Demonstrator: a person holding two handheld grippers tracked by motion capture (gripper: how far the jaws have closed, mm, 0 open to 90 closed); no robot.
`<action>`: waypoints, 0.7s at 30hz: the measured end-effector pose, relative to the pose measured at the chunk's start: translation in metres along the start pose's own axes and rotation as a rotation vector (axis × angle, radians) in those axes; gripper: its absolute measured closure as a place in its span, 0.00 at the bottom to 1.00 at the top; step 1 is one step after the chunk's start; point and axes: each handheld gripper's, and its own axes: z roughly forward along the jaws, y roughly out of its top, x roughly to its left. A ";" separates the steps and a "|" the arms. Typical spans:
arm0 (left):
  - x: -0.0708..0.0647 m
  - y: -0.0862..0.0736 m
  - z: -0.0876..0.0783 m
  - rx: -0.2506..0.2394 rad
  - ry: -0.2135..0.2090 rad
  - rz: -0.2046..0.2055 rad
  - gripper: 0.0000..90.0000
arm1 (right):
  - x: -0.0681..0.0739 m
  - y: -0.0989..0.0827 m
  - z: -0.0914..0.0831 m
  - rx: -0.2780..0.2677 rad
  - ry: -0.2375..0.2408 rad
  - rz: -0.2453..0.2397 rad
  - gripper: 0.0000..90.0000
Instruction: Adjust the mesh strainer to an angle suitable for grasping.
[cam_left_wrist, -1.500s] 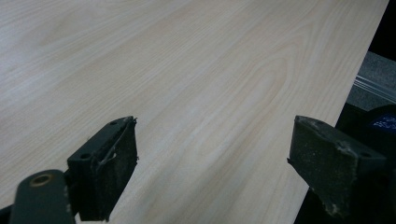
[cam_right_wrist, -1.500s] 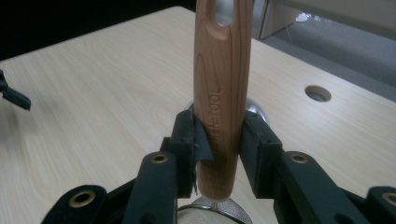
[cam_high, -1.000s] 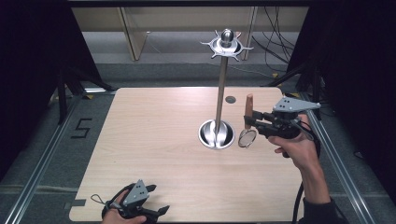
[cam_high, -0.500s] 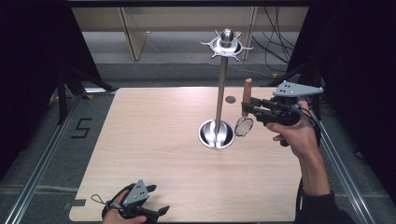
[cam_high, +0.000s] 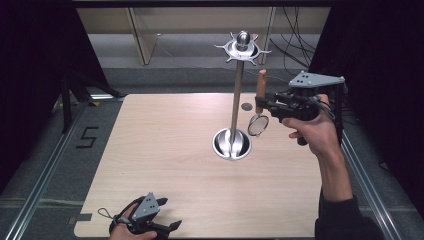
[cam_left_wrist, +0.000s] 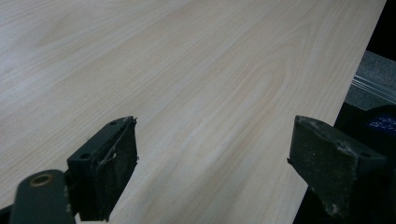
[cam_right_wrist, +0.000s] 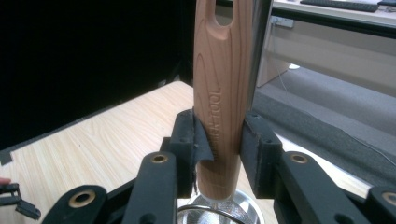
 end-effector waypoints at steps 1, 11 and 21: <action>0.001 0.000 0.000 -0.003 0.000 0.018 0.16 | -0.001 0.003 0.001 -0.002 -0.002 0.001 0.77; 0.001 0.000 0.000 0.002 0.001 0.007 0.16 | -0.003 0.016 0.008 0.002 0.010 0.028 0.77; 0.000 0.000 0.000 -0.007 0.005 0.007 0.16 | -0.006 0.022 0.014 0.001 0.029 0.050 0.77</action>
